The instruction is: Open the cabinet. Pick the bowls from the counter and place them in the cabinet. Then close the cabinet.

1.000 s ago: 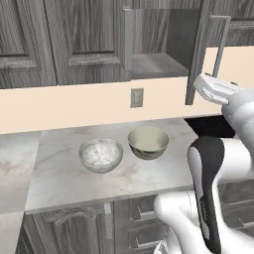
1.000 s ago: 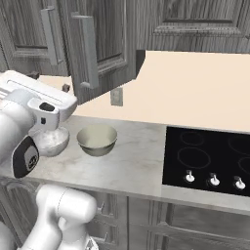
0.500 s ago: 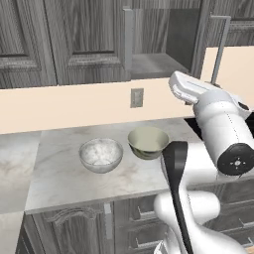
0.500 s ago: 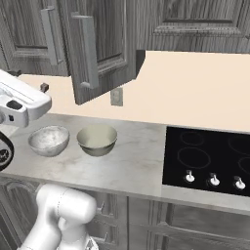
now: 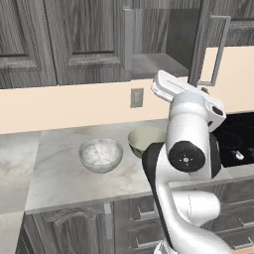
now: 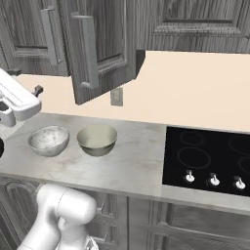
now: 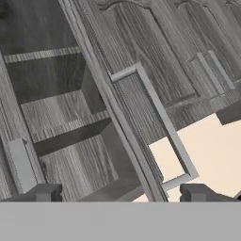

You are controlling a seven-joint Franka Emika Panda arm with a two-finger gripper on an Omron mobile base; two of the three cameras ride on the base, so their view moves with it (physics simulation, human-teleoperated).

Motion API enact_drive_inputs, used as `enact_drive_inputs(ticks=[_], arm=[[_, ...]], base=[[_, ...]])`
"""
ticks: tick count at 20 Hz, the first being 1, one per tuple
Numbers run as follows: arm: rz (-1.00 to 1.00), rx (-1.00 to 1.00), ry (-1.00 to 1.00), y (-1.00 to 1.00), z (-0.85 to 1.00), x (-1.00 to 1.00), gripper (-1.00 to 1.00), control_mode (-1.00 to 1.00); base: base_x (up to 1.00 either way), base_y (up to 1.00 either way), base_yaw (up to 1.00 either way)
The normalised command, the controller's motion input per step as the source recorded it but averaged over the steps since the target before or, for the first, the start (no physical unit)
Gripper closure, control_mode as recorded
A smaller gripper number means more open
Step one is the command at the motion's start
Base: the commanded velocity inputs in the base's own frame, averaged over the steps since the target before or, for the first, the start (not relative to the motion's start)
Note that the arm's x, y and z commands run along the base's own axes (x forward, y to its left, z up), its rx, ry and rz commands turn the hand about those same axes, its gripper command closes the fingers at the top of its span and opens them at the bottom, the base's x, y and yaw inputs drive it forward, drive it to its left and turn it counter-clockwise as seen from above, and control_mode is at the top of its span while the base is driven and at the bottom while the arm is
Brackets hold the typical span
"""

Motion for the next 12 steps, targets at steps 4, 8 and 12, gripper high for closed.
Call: enact_drive_inputs(ticks=[4,8,12], arm=[[-0.06,0.04,-0.01,0.09,-0.13,0.41,-1.00,-1.00],[0.00,0.00,0.00,0.02,-0.16,0.61,-1.00,-1.00],[0.00,0.00,0.00,0.00,-0.15,0.59,-1.00,-1.00]], base=[[0.00,0.00,0.00],[0.00,0.00,0.00],[0.00,0.00,0.00]])
